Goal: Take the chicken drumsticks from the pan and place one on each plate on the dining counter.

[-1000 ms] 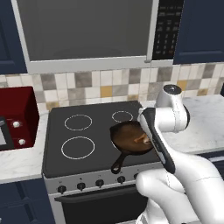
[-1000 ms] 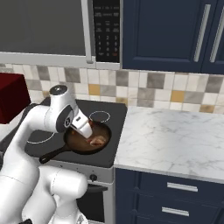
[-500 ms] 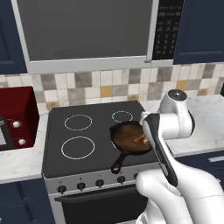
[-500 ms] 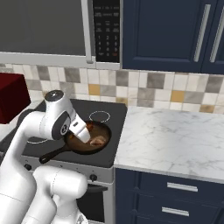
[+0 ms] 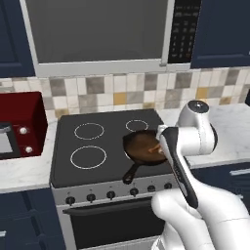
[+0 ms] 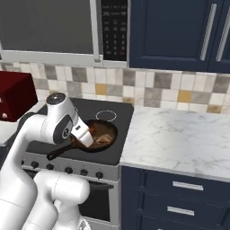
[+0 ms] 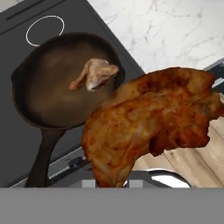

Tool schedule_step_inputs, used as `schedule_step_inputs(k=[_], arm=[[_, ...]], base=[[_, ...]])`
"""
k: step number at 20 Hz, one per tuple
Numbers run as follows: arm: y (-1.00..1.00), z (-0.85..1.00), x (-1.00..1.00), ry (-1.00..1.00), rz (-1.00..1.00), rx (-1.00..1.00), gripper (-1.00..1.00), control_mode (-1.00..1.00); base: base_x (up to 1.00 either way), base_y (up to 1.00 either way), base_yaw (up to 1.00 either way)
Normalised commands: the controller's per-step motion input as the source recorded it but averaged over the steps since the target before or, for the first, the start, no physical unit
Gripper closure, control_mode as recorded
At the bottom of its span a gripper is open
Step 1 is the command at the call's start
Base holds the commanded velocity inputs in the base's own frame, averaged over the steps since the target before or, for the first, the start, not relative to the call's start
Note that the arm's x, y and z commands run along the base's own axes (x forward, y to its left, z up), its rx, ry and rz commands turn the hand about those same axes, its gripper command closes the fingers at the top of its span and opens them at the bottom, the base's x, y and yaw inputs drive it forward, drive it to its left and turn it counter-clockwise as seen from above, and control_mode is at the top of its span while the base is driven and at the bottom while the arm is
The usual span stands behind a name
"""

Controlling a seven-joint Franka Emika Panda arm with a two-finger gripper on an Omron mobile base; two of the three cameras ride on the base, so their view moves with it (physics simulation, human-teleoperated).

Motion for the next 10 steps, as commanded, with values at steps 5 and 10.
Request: schedule_step_inputs(k=[5, 10], arm=[[0.0, 0.0, 0.0, 0.0, 0.0, 0.0, 1.0, 1.0], [0.0, 0.0, 0.0, 0.0, 0.0, 0.0, 1.0, 1.0]], base=[[-0.44, -0.3, 0.75], [-0.31, -0.21, 0.99]])
